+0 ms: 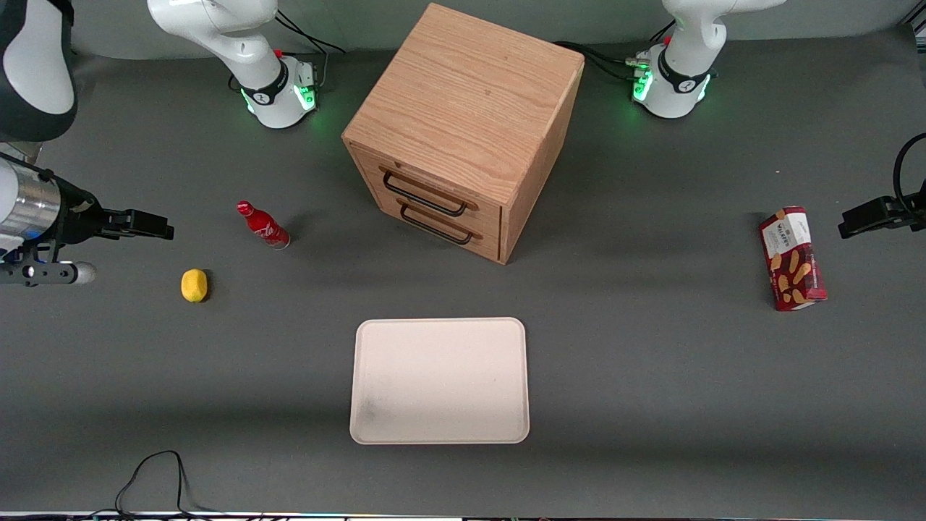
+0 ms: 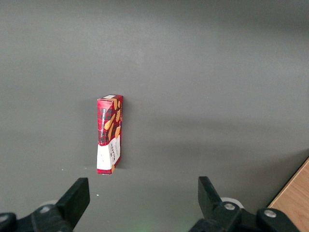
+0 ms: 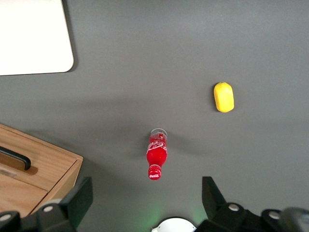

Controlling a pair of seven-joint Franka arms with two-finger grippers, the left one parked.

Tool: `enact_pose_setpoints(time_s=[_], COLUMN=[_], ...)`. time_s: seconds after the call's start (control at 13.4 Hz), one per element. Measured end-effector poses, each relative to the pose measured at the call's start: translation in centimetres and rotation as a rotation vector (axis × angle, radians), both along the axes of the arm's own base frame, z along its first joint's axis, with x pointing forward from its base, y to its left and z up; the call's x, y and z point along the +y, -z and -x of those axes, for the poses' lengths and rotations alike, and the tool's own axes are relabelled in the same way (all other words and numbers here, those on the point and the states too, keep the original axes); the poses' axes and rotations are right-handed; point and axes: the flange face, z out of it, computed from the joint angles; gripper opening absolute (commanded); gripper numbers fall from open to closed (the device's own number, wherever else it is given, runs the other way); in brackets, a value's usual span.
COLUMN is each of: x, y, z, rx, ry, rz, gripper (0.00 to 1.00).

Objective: Place coke bottle on tray

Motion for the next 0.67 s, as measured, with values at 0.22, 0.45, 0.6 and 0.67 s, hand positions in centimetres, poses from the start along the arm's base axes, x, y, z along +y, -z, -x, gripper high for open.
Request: enact_pose_setpoints(time_s=[0.22, 0.45, 0.6, 0.67], x=[-0.5, -0.7, -0.7, -0.7], y=[-0.2, -0.8, -1.2, -1.3], z=[0.0, -0.1, -0.2, -0.2], rx=[-0.007, -0.021, -0.028, -0.032], ry=[-0.021, -0.033, -0.032, -0.032], rz=[-0.011, -0.016, -0.015, -0.015], gripper=[1.00, 1.00, 1.00, 1.00])
